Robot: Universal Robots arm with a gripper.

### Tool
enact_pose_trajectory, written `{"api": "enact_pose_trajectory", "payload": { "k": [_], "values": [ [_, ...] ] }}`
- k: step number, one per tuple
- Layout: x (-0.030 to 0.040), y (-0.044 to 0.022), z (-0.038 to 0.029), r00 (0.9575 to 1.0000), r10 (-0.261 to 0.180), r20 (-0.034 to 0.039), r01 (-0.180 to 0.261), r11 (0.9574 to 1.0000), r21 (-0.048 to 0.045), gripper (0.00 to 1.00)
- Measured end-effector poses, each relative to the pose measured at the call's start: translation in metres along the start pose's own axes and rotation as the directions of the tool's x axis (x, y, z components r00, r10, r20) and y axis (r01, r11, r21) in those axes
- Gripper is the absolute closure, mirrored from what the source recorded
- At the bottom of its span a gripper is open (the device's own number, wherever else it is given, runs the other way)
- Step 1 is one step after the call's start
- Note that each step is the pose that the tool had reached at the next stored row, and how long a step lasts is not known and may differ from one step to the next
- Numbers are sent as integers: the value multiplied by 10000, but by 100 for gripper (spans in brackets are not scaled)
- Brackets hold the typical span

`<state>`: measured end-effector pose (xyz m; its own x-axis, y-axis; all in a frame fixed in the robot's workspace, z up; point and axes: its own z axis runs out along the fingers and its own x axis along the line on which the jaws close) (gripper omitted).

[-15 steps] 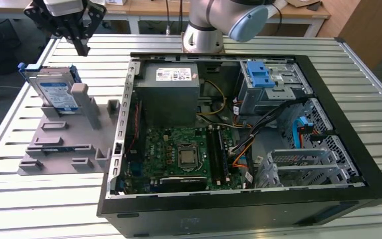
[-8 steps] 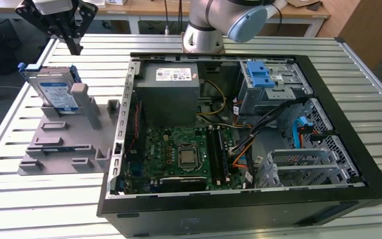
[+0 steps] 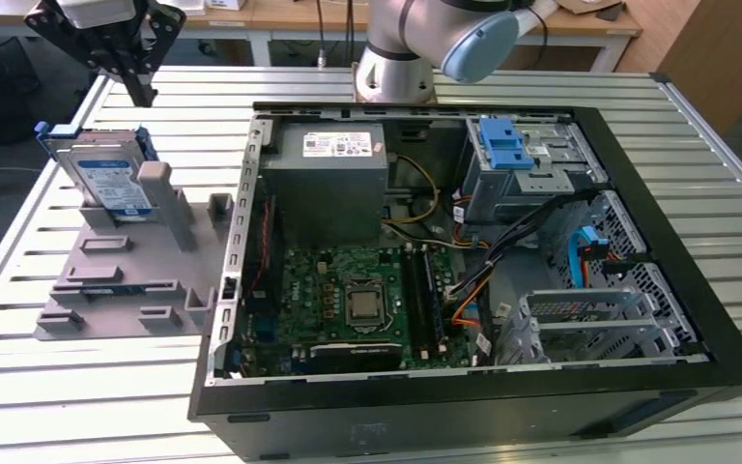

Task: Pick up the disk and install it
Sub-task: 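Reach for the disk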

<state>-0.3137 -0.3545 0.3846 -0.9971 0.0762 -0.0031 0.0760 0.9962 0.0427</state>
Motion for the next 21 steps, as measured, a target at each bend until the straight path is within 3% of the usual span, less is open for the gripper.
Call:
{"api": "enact_pose_trajectory", "payload": {
  "k": [6,21],
  "values": [
    [92,37,3,10000,0,1,0,10000,0,89],
    [433,107,22,10000,-1,1,1,10000,0,89]
  ]
}}
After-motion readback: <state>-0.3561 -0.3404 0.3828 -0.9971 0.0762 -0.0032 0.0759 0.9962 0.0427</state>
